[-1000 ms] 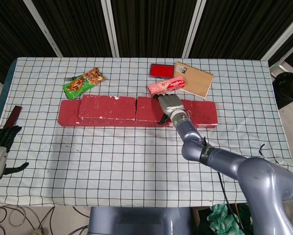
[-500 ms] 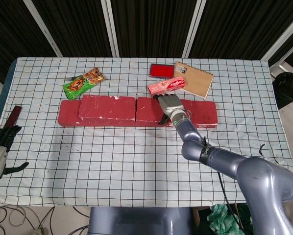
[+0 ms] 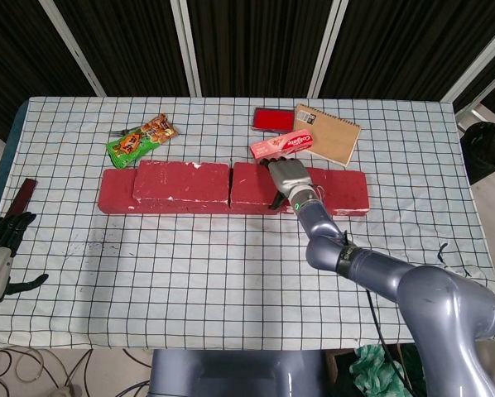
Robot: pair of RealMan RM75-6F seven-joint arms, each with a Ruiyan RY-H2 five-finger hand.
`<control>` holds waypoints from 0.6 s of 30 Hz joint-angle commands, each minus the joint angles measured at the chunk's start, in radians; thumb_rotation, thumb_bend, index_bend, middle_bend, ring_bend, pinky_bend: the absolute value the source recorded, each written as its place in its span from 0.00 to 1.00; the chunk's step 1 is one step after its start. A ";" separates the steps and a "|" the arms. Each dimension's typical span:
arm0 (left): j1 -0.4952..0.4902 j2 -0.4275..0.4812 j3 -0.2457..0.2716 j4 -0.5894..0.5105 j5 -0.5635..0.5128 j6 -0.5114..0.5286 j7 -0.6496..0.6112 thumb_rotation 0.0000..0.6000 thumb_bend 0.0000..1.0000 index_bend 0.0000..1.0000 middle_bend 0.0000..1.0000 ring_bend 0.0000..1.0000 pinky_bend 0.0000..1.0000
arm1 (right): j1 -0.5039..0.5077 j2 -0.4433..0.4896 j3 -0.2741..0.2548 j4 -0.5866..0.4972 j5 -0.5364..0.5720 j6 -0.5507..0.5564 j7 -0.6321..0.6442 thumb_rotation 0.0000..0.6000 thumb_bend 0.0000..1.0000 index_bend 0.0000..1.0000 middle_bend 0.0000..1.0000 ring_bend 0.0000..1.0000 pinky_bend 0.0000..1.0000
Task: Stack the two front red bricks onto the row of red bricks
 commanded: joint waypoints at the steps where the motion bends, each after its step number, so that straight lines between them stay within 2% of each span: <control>1: 0.000 0.000 0.000 0.000 0.000 0.000 0.001 1.00 0.00 0.05 0.05 0.00 0.00 | 0.001 -0.002 0.002 0.002 0.003 0.001 -0.001 1.00 0.26 0.15 0.11 0.08 0.17; 18: 0.000 -0.001 -0.001 0.000 -0.001 -0.001 0.000 1.00 0.00 0.05 0.05 0.00 0.00 | -0.005 0.016 0.011 -0.012 -0.022 -0.031 0.015 1.00 0.23 0.14 0.10 0.07 0.15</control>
